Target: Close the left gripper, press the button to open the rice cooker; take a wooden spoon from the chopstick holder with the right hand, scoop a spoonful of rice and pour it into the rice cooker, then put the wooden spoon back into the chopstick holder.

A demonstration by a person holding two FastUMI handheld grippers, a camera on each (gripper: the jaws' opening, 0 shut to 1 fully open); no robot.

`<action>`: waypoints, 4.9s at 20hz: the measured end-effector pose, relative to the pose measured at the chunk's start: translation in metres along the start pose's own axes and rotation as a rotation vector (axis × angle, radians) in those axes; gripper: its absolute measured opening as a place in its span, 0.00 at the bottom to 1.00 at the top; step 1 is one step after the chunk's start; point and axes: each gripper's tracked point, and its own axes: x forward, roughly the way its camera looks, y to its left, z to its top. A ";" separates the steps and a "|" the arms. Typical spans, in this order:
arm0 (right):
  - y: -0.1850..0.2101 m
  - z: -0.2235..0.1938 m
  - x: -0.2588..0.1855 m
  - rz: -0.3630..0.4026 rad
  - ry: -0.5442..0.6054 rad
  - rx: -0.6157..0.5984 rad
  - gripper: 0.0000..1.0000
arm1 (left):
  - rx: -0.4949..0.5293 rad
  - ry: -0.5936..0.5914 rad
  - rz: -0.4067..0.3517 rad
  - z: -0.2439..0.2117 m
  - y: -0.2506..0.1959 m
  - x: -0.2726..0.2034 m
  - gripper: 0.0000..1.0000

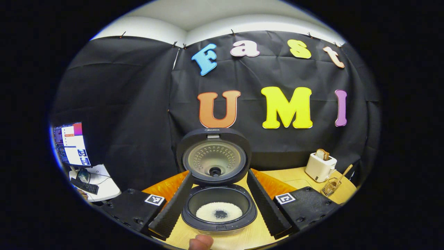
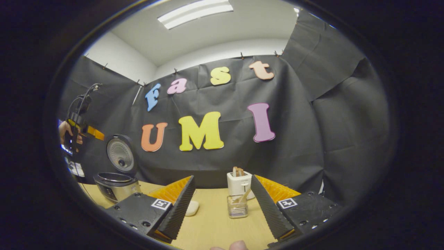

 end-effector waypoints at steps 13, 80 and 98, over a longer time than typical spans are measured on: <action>-0.043 -0.013 0.027 -0.038 0.122 -0.070 0.95 | -0.051 -0.140 -0.024 -0.066 -0.050 -0.065 1.00; 0.190 -0.071 0.298 0.214 0.329 0.004 0.00 | 0.044 -0.146 0.027 -0.107 0.001 -0.083 0.99; 0.239 -0.212 0.304 0.107 0.526 -0.305 0.00 | 0.018 -0.097 0.013 -0.119 0.019 -0.081 0.99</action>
